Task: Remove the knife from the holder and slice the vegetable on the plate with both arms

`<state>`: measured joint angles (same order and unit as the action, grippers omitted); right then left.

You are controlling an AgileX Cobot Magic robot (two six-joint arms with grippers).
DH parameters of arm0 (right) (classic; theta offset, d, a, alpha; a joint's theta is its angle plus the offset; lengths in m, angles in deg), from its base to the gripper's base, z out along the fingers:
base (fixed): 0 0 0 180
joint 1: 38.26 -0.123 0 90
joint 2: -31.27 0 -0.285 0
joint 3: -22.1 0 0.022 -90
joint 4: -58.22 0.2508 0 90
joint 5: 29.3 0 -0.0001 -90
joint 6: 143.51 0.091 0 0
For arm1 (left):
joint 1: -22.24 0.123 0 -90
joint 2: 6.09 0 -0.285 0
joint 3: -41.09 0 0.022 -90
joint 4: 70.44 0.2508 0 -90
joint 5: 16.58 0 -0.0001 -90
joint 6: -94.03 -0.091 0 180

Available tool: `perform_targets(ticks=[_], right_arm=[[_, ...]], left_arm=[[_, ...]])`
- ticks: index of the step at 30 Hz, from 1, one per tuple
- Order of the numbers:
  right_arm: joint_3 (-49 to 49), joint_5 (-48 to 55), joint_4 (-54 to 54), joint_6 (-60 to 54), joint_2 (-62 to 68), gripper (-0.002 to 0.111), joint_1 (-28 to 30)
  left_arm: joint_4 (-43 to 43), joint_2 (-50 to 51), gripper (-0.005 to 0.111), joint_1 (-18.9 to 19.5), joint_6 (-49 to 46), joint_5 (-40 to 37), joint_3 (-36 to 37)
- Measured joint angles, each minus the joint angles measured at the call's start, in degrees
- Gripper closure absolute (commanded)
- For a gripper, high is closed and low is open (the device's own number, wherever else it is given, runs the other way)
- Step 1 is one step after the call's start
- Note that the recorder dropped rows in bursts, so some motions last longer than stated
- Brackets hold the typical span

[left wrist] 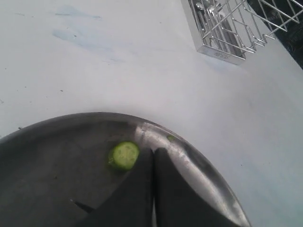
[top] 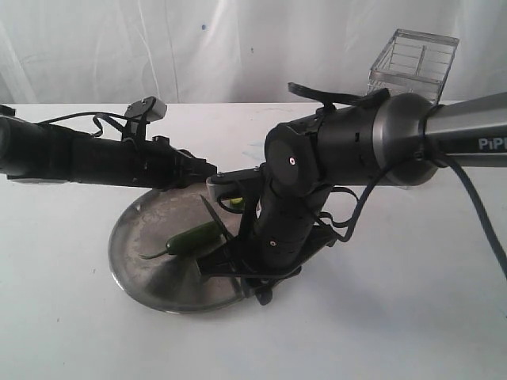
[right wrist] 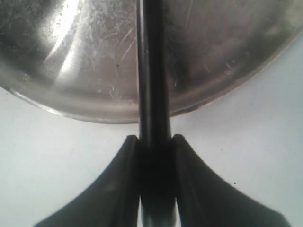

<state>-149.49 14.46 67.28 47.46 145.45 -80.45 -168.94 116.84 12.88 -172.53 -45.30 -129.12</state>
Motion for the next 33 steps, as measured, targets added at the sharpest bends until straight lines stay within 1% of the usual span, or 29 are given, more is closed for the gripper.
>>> perform_targets(ticks=[4,7,12,15,18,24,33], right_arm=[[0.00,0.00,0.00,0.00,0.00,0.108,0.00],[0.00,0.00,0.00,0.00,0.00,0.108,0.00],[0.00,0.13,0.12,0.00,0.00,0.108,0.00],[0.00,0.13,0.22,0.00,0.00,0.108,-0.04],[0.00,0.13,0.57,-0.33,0.00,0.108,-0.04],[0.00,0.02,0.91,-0.67,0.00,0.108,-0.13],[0.00,0.45,1.31,-1.14,2.28,0.108,-0.13]], left_arm=[[-0.15,0.25,0.107,-0.26,-0.24,0.00,0.00],[0.52,1.57,0.107,-1.18,-0.36,0.12,0.00],[5.62,3.74,0.107,-2.16,-0.18,2.23,0.00],[10.19,3.86,0.107,-2.41,2.52,4.54,-0.19],[12.56,3.86,0.107,-2.42,4.71,6.19,-0.19],[12.82,3.64,0.107,-2.50,5.37,8.61,0.03],[13.18,3.64,0.107,-2.50,5.51,8.50,0.16]])
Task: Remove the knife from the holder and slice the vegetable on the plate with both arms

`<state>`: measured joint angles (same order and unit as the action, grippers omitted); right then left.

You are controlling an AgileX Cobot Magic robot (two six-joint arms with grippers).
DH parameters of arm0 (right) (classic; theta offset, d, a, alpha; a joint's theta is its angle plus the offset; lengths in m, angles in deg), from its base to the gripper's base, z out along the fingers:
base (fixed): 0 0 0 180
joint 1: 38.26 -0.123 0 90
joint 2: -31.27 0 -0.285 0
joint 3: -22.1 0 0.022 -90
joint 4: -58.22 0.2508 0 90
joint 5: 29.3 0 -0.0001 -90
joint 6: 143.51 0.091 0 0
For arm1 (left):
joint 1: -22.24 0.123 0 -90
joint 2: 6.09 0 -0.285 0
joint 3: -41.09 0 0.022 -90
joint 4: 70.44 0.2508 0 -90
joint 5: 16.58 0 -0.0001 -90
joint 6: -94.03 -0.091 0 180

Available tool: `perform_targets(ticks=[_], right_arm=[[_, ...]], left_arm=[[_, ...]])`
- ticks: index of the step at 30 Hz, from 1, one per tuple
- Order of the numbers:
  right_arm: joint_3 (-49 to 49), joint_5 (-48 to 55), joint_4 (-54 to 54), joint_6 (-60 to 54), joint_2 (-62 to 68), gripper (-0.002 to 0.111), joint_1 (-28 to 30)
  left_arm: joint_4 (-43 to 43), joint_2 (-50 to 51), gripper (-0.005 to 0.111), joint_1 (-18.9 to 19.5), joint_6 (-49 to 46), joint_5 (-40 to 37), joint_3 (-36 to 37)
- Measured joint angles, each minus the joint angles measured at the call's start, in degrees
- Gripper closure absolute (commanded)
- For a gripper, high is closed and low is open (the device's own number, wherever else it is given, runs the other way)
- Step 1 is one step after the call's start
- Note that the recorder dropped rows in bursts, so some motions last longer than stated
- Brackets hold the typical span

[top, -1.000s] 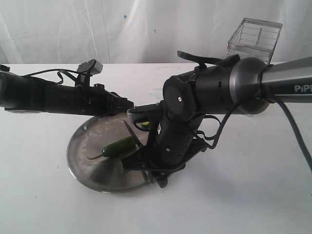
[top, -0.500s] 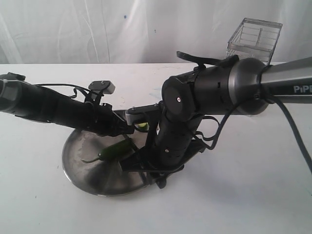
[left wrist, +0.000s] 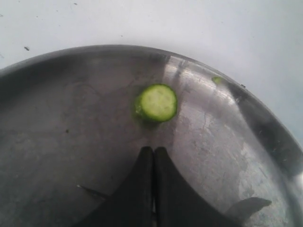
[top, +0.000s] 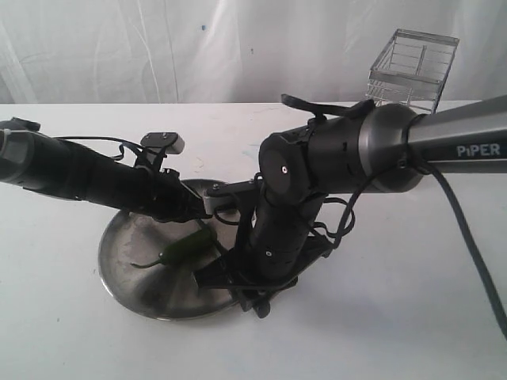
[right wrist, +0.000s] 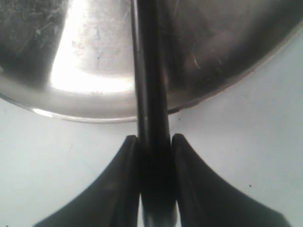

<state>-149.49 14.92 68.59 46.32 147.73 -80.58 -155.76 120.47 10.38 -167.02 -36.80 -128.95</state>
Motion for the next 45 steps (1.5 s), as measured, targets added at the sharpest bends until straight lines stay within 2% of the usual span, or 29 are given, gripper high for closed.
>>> perform_targets(ticks=[31,38,45], right_arm=[[-0.13,5.78,-0.20,-2.92,1.91,0.108,-0.04],[-0.13,7.55,-0.33,-2.40,1.91,0.108,-0.04],[-0.13,7.55,-0.33,-2.29,1.91,0.108,-0.04]], left_arm=[[3.28,-0.61,0.107,0.00,0.17,-1.35,0.03],[2.63,-6.68,0.107,0.37,0.26,-1.09,-0.57],[1.34,-11.51,0.107,0.37,0.26,-6.48,-0.70]])
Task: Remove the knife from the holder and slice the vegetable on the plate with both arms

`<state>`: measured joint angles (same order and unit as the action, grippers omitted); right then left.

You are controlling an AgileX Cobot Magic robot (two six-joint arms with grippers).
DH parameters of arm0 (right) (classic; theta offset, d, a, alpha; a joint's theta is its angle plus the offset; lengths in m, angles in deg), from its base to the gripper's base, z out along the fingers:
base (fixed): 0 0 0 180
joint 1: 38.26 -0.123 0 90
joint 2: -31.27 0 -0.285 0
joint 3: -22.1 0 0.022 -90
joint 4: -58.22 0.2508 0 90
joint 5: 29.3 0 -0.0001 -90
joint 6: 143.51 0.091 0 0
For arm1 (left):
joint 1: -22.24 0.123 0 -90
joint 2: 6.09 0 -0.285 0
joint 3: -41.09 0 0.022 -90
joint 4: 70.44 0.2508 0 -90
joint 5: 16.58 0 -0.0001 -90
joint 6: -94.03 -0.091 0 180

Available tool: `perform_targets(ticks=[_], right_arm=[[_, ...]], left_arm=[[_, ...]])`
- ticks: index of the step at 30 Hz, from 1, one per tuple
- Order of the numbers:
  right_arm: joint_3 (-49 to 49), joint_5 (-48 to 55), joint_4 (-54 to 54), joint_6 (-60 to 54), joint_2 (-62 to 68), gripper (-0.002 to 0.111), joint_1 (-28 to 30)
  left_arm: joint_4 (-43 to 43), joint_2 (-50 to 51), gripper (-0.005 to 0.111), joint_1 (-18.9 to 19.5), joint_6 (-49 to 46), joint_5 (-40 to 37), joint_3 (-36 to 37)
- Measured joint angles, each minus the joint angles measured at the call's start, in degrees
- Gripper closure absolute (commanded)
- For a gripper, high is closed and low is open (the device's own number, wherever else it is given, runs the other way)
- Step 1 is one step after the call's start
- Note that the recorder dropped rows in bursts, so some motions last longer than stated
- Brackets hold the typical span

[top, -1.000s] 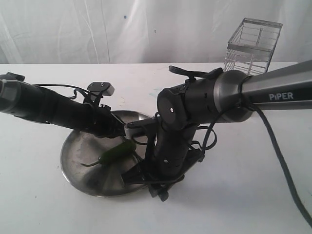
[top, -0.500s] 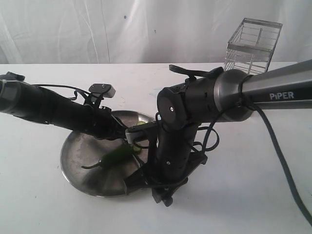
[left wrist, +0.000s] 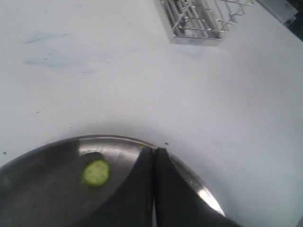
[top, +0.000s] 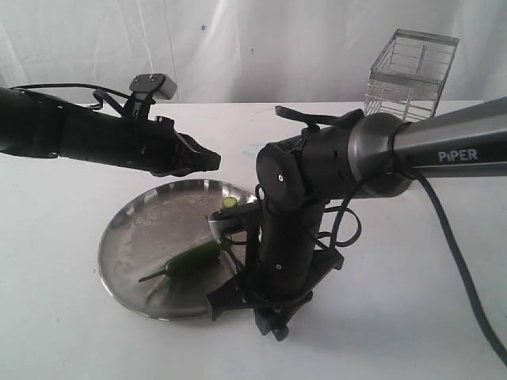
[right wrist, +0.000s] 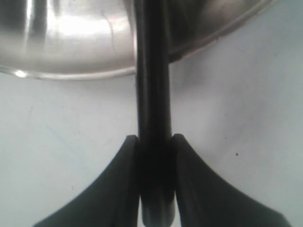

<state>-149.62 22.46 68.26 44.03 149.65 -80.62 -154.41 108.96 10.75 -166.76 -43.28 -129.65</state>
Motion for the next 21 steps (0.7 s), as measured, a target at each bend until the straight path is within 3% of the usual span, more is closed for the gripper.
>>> perform_targets(ticks=[13,18,21], right_arm=[[0.19,2.07,-2.23,0.00,-10.21,0.108,0.00],[0.19,7.60,-11.51,1.29,-12.05,0.108,0.00],[0.19,8.21,-12.32,1.57,-12.05,0.108,0.00]], left_arm=[[7.20,-4.90,0.107,0.00,9.87,-1.95,0.38],[14.58,-11.41,0.107,0.00,13.10,-1.95,6.63],[15.40,-12.44,0.107,0.00,10.39,-3.20,11.11]])
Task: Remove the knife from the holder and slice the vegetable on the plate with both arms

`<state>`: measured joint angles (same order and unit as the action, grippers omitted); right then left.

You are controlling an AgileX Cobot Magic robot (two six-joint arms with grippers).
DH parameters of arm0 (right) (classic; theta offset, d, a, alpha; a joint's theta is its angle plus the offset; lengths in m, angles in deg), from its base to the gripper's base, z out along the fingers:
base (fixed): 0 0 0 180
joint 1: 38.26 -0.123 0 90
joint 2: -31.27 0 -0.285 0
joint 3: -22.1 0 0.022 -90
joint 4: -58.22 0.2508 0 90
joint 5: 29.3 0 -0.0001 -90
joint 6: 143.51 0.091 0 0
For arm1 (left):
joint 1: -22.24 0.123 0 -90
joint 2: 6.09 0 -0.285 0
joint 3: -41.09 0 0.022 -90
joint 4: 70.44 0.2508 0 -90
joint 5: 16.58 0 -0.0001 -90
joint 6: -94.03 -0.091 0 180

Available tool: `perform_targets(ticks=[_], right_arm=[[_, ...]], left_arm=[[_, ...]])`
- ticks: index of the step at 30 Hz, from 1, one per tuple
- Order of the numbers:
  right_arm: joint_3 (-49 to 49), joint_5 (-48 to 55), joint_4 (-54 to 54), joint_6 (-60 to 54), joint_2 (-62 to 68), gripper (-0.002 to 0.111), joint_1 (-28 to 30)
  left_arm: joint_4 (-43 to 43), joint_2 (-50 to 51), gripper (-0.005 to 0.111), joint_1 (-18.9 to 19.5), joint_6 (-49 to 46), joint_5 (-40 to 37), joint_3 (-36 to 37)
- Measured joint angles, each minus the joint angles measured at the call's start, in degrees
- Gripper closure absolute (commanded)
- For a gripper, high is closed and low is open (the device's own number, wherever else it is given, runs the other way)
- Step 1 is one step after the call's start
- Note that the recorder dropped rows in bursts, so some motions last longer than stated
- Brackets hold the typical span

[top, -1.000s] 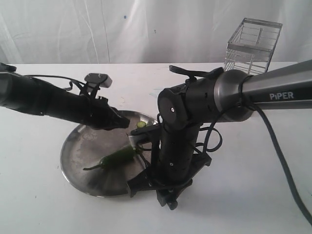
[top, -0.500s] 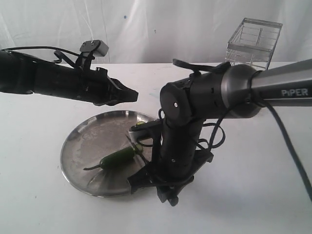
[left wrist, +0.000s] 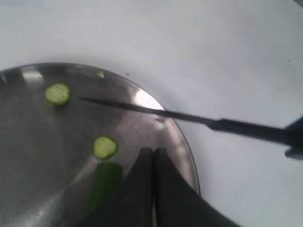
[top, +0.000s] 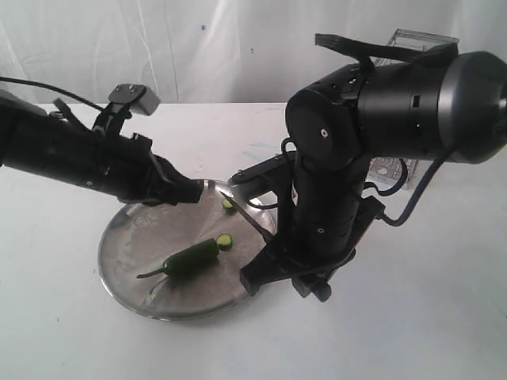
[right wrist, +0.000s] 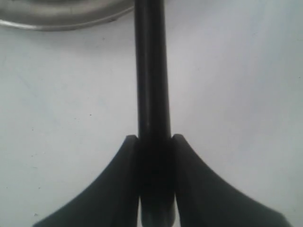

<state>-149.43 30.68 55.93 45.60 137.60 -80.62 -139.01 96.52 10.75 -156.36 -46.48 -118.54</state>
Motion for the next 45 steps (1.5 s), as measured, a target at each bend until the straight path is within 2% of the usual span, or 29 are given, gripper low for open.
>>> perform_targets(ticks=[4,6,9,12,17,21,28,40,45], right_arm=[[0.00,-0.63,-1.75,1.95,0.00,0.108,0.00],[0.00,-0.63,-1.89,2.07,0.00,0.108,0.00],[0.00,-0.63,-2.89,2.21,0.00,0.108,0.00],[0.00,-0.63,-2.99,2.29,0.00,0.108,0.00],[0.00,-0.63,-2.99,2.29,0.00,0.108,0.00],[0.00,-0.63,-2.99,2.29,0.00,0.108,0.00],[0.00,-0.63,-2.99,2.29,0.00,0.108,0.00],[0.00,-1.05,-2.50,2.29,0.00,0.108,0.00],[0.00,-1.05,-1.94,2.68,0.00,0.108,0.00]], left_arm=[[1.83,-0.08,0.104,0.00,-8.89,-1.56,4.95],[1.99,-0.08,0.087,0.00,-13.82,-0.86,6.33],[0.28,1.29,0.050,-0.89,-20.60,-0.64,7.08],[-0.49,3.42,0.040,-3.04,-25.78,0.97,7.10],[-0.73,6.39,0.040,-5.68,-30.48,9.18,7.10],[-2.53,7.56,0.040,-5.97,-31.94,13.01,6.55],[-3.08,9.45,0.061,-5.97,-31.96,17.13,4.53],[-3.08,10.10,0.061,-6.07,-30.61,22.70,4.38],[-4.87,10.10,0.061,-6.44,-30.11,28.53,4.38]])
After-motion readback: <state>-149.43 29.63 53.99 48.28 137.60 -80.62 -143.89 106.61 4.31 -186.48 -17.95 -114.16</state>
